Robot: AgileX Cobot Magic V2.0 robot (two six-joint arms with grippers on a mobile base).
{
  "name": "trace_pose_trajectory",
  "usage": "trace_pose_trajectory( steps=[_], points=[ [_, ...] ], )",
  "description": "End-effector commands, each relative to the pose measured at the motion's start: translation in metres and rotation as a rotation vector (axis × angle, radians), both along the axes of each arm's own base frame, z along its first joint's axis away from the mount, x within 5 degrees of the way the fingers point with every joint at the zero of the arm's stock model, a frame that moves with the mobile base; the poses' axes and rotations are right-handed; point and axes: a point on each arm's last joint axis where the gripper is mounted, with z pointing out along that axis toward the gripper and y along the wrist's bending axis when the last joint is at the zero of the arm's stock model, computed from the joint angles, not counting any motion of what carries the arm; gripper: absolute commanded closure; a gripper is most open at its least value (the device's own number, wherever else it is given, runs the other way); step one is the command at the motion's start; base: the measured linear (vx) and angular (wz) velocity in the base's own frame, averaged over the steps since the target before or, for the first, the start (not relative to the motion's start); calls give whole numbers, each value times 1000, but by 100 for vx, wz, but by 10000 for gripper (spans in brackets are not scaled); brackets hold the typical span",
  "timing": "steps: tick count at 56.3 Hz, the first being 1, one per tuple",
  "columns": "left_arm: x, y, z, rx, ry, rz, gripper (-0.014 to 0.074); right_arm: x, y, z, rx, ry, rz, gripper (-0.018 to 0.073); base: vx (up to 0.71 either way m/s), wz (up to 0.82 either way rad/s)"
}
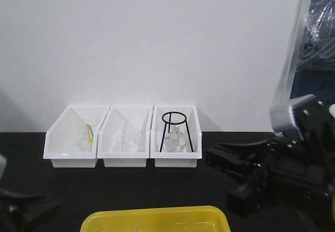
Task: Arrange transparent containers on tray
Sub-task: 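Open both grippers to lay the tubes flat in the tray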
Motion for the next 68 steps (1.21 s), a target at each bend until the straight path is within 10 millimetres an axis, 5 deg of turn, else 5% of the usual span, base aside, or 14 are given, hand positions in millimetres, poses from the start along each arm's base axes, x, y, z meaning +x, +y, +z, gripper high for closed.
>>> trace_pose_trajectory(
  steps=[1,11,21,68],
  points=[
    [-23,9,4,-42,-121,37,600,-20,-13,2,-35,-80,-38,572,0,0],
    [-69,23,-10,-74,-211,32,597,-57,-31,-19,-64,-132,-70,572,0,0],
    [-94,31,-6,-109,-323,33,597,-70,-43,-27,-64,-166,-144,572,0,0],
    [-98,32,-5,-115,-339,33,597,-72,-43,-27,-62,-170,-146,572,0,0]
  ],
)
